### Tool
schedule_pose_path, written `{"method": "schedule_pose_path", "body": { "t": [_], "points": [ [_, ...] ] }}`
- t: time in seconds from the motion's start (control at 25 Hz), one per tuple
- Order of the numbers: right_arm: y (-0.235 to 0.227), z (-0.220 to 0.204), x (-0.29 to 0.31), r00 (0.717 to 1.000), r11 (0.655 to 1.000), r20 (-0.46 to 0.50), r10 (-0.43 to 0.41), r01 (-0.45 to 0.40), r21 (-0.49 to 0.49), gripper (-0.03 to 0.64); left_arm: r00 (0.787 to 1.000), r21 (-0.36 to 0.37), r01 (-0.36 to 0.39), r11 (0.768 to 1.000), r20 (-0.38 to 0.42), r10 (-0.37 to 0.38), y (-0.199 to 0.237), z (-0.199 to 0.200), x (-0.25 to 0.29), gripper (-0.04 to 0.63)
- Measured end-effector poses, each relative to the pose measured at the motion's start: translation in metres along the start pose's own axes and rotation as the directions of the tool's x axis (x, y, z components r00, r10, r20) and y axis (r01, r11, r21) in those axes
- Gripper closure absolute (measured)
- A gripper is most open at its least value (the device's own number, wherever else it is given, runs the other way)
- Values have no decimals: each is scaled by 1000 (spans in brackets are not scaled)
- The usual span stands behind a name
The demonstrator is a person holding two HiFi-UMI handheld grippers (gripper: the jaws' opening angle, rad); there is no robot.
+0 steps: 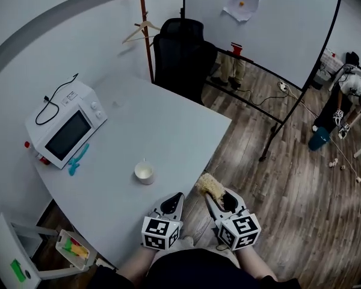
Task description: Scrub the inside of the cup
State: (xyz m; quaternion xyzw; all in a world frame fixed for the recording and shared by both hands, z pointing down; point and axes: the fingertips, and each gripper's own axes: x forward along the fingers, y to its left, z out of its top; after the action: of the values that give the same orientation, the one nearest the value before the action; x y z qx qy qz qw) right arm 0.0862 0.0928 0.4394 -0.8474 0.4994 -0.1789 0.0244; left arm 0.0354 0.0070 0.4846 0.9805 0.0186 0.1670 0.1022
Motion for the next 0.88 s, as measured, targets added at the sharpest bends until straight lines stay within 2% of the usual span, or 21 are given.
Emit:
{"method": "schedule_pose_path", "body": {
  "t": [0.24,0.48,0.68,0.88],
  "points": [
    [15,6,44,993,993,-27,117,-117,-33,436,993,-40,-119,992,11,119,43,0,-2,578],
    [30,5,86,965,966,-74,253,-256,-38,436,965,-84,-260,962,16,262,76,-5,-13,578],
    [48,10,125,908,909,-126,398,-409,-77,436,914,-138,-398,907,20,404,108,-10,-19,578],
    [60,20,160,824,825,-197,531,-556,-103,436,843,-216,-520,826,26,538,132,-10,-21,578]
  ]
}}
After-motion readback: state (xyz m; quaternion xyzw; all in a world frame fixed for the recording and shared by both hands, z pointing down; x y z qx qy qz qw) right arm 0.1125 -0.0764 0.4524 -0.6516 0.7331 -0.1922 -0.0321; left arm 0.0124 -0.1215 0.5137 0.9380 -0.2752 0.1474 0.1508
